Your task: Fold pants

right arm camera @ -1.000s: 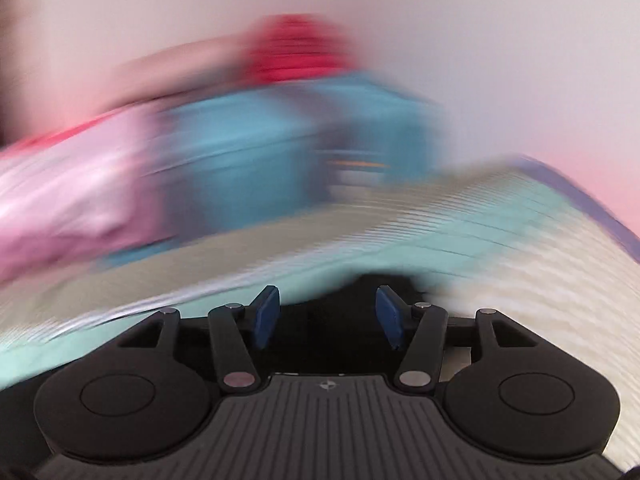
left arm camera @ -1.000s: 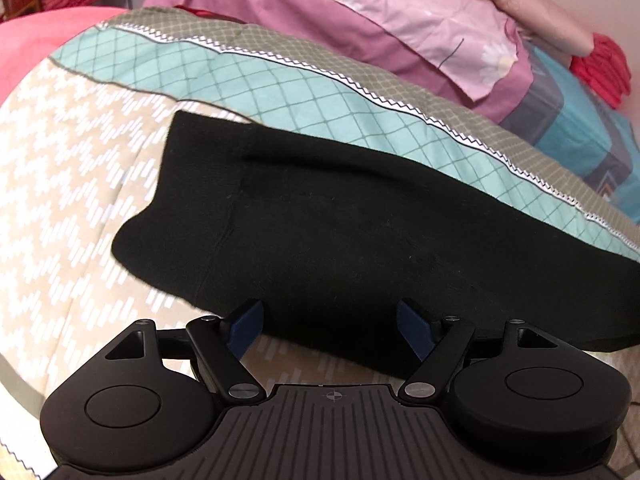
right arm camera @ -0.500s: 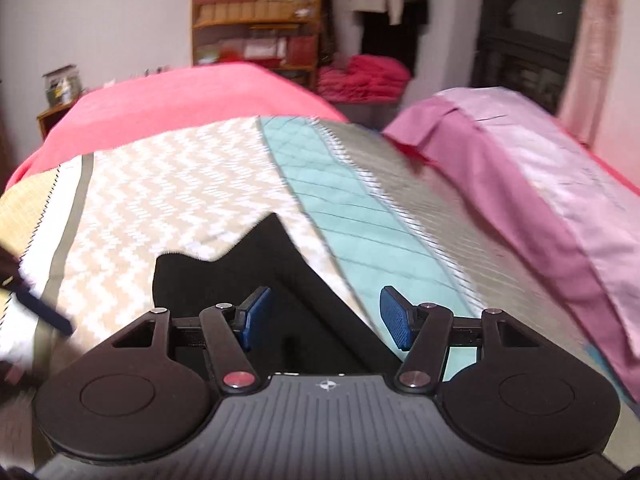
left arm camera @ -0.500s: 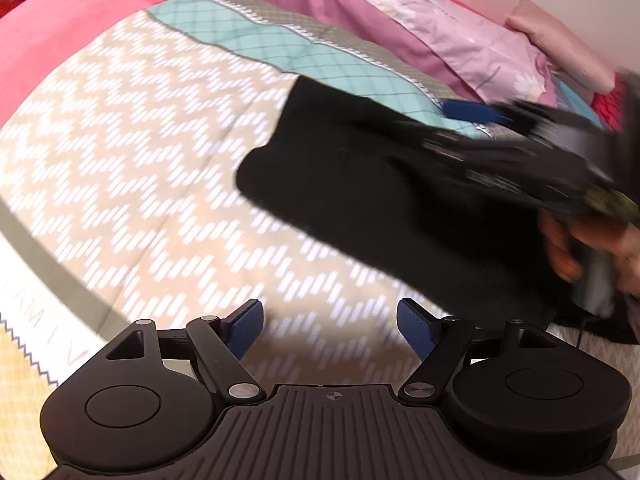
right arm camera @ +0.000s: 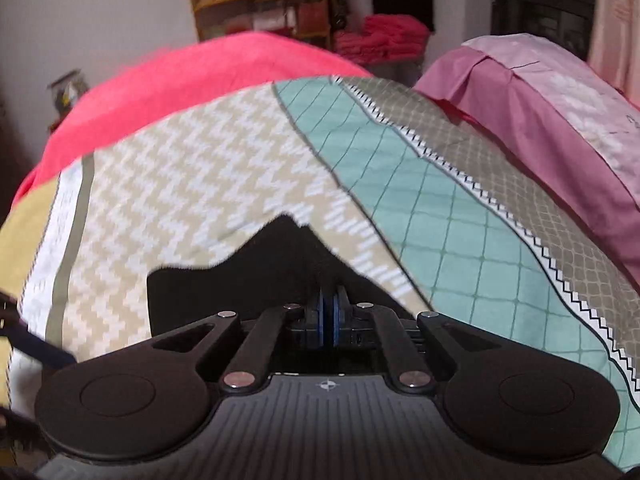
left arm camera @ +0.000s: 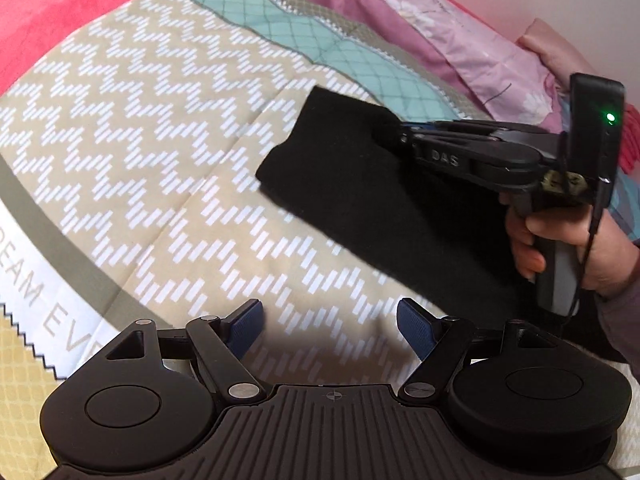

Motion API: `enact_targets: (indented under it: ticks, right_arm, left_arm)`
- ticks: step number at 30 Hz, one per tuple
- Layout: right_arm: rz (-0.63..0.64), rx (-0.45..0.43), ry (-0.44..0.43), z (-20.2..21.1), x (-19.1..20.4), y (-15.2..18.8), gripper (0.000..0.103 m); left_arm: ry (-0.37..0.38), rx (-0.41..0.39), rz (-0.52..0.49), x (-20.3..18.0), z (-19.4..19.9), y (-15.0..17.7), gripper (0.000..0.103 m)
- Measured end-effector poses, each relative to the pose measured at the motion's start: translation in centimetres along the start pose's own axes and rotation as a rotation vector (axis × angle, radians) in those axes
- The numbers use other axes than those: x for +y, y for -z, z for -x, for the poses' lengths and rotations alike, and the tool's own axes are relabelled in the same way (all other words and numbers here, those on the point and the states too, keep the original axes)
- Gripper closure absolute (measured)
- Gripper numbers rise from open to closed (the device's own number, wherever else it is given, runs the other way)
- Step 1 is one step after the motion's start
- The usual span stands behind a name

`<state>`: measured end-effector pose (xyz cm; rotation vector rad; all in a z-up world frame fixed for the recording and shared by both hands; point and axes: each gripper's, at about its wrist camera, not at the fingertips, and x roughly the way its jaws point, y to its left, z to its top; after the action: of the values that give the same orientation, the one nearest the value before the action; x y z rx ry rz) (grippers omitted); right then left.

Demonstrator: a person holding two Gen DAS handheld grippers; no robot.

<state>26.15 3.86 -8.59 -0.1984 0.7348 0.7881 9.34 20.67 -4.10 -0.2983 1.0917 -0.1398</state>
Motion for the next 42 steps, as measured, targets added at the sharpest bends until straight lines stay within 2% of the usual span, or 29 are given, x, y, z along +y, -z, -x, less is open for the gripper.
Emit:
enact_targets:
  ticks: [2,4,5,6,9,12,16,19,22,23,24,25,26,29,31,33,34,35,36,37,38,40,42]
  right_arm:
    - [-0.002,-0.018,0.012,0.0,0.2,-0.3,0.095]
    - [0.019,0.017,0.026,-0.4,0.4,-0.3,0.09]
    - [0.011,0.019,0.027,0.0,0.2,0.1,0.082]
    - [-0.021,0.018,0.032,0.9,-0.1,0.0,0.069]
    - [-0.112,-0.06,0.086,5.7,-1.6,0.6,0.047]
    - [-0.144,-0.087,0.153,11.9,-3.4,3.0,0.044]
    - [-0.165,-0.019,0.313,17.1,-6.0,8.2,0.044]
    - [-0.224,0.045,0.396,18.4,-8.1,11.8,0.045]
    - [-0.213,0.072,0.453,18.1,-9.0,13.8,0.044]
    - [-0.232,0.087,0.45,17.9,-9.3,14.2,0.049]
    - [-0.256,0.097,0.432,17.6,-9.6,14.6,0.087]
    - [-0.265,0.099,0.413,17.5,-9.7,14.8,0.097]
    - [-0.257,0.09,0.412,17.6,-9.5,14.6,0.098]
    - [-0.245,-0.023,0.449,19.2,-9.3,13.6,0.098]
    - [-0.318,-0.009,0.442,18.4,-10.7,13.9,0.098]
    - [-0.348,0.056,0.428,17.2,-11.1,14.6,0.096]
    - [-0.361,0.021,0.431,18.3,-11.0,14.7,0.09]
    - [-0.382,-0.03,0.427,19.8,-10.5,14.8,0.075]
    - [-0.398,-0.082,0.426,21.5,-10.1,15.2,0.055]
    - [-0.41,-0.122,0.431,23.2,-9.8,15.8,0.048]
    - [-0.433,-0.155,0.446,24.8,-9.7,16.8,0.042]
    - [-0.497,-0.181,0.457,27.8,-10.4,19.7,0.041]
    - [-0.582,-0.162,0.514,30.1,-12.1,23.7,0.041]
  left_arm:
    - [-0.026,-0.009,-0.031,-0.1,0.0,-0.4,0.0]
    - [-0.037,-0.007,-0.038,-0.3,-0.3,-1.0,0.0]
    - [-0.033,-0.008,-0.037,-0.4,-0.4,-1.4,0.0]
    - [-0.024,-0.013,-0.042,-0.9,-0.6,-2.0,0.0]
    - [-0.02,-0.033,-0.099,-2.4,-0.9,-3.5,0.0]
    - [-0.001,-0.032,-0.161,-4.5,-2.0,-5.3,0.0]
    - [0.047,-0.019,-0.232,-7.6,-4.4,-7.0,0.0]
    - [0.043,0.013,-0.276,-9.7,-7.1,-7.7,0.0]
    - [0.031,0.041,-0.299,-11.2,-9.5,-8.2,0.0]
    - [0.018,0.053,-0.301,-11.4,-10.4,-8.3,0.0]
    - [0.004,0.066,-0.302,-11.6,-11.0,-8.4,0.0]
    - [-0.007,0.074,-0.305,-11.7,-11.6,-8.3,0.0]
    - [-0.016,0.078,-0.308,-11.7,-11.9,-8.3,0.0]
    - [-0.014,0.075,-0.314,-11.7,-12.1,-8.2,0.0]
    - [-0.021,0.075,-0.306,-11.9,-12.5,-8.3,0.0]
    - [-0.027,0.077,-0.291,-12.2,-12.9,-8.3,0.0]
    - [-0.035,0.076,-0.289,-12.4,-13.0,-8.2,0.0]
    - [-0.053,0.077,-0.297,-12.9,-13.3,-8.1,0.0]
    - [-0.076,0.077,-0.319,-13.4,-13.4,-7.8,0.0]
    - [-0.097,0.079,-0.348,-13.8,-13.5,-7.5,0.0]
    - [-0.119,0.081,-0.378,-14.1,-13.6,-7.2,0.0]
    - [-0.149,0.085,-0.42,-14.7,-13.9,-6.8,0.0]
    - [-0.166,0.089,-0.43,-15.0,-14.2,-6.8,0.0]
